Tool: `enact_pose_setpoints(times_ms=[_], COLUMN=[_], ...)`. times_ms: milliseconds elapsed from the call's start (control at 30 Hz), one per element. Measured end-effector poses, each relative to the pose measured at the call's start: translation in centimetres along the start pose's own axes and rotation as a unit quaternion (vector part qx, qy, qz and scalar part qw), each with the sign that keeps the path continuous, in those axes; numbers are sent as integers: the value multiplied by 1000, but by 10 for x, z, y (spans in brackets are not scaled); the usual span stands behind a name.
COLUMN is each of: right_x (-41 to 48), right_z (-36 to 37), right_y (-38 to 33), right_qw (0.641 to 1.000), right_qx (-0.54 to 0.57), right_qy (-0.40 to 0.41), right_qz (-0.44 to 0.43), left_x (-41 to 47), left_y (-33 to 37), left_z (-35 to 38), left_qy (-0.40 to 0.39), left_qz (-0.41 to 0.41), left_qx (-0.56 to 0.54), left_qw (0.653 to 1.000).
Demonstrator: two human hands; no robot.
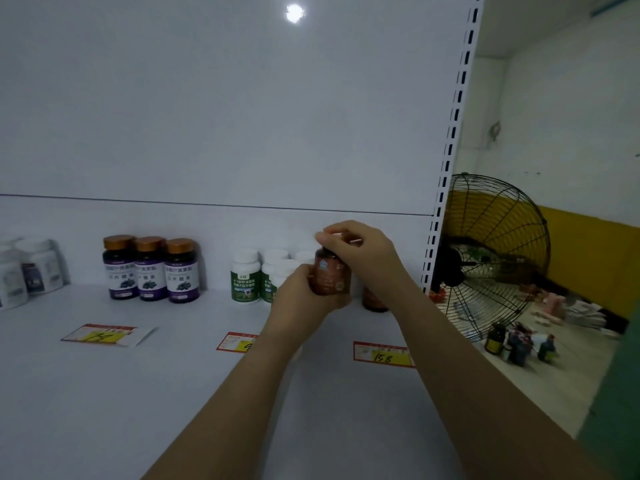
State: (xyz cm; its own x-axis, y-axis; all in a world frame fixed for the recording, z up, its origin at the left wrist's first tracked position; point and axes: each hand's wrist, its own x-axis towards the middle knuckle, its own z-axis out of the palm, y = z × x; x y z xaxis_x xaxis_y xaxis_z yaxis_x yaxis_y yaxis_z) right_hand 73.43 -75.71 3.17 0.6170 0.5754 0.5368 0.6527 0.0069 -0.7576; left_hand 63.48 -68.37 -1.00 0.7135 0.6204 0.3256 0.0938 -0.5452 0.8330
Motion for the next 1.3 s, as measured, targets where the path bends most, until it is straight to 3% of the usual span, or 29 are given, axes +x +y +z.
enact_pose_setpoints(times_ms=[133, 267, 367, 1300], right_x=[-1, -4, -7, -14], right_z=[-13, -22, -24, -29], right_y=[-3, -3, -2, 3], right_qw=[999, 993, 992, 987], right_qx=[43, 88, 111, 145], right_qy=[-26, -64, -48, -23], right_qz=[17, 34, 37, 60], left_x=[-4, -8, -10, -12], left_y=[7, 9, 9, 11], left_z=[-4, -5, -6, -6], left_qy=[-39, -71, -90, -137], left_qz=[3, 16, 13, 13], left_qx=[-97, -127, -141, -140], left_qw=[995, 989, 986, 980])
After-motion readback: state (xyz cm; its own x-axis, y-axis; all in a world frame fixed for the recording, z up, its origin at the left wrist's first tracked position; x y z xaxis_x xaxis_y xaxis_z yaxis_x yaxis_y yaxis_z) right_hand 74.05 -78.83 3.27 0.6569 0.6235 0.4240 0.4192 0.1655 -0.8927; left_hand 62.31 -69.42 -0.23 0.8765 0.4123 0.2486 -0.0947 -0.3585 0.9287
